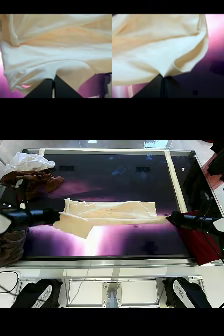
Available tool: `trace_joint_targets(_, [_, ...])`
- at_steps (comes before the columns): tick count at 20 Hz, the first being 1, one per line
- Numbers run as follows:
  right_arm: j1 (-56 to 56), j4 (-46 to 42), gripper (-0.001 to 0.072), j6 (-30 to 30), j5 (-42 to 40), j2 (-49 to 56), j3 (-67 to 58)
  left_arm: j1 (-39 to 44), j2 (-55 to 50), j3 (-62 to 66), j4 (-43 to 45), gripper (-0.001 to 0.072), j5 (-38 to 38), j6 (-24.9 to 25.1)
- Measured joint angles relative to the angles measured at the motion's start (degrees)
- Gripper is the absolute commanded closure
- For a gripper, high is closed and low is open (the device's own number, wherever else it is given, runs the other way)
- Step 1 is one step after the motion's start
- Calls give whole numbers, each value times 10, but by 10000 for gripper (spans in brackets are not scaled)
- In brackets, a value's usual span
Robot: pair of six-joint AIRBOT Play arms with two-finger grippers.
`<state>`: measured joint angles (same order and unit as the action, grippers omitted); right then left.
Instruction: Fold the shirts.
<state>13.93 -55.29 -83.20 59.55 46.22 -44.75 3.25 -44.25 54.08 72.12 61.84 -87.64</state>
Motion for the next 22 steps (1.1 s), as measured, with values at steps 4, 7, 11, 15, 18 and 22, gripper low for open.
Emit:
trace_joint_targets(4, [-36, 15, 685, 14, -66, 66, -42, 0, -118, 44, 16, 702, -65, 25])
trace_joint_targets(7, [-63, 16, 685, 18, -125, 151, -76, 0, -217, 86, 32, 702, -108, 36])
trace_joint_targets(11, [-82, 17, 685, 20, -190, 271, -121, 3, -331, 127, 42, 701, -167, 44])
trace_joint_targets(15, [-99, 18, 682, 22, -237, 358, -150, 12, -408, 140, 45, 690, -206, 50])
trace_joint_targets(18, [-104, 16, 599, 25, -264, 388, -157, 18, -433, 146, 46, 156, -236, 51])
trace_joint_targets(22, [-100, 13, 364, 42, -265, 395, -184, 20, -444, 189, 49, 30, -241, 51])
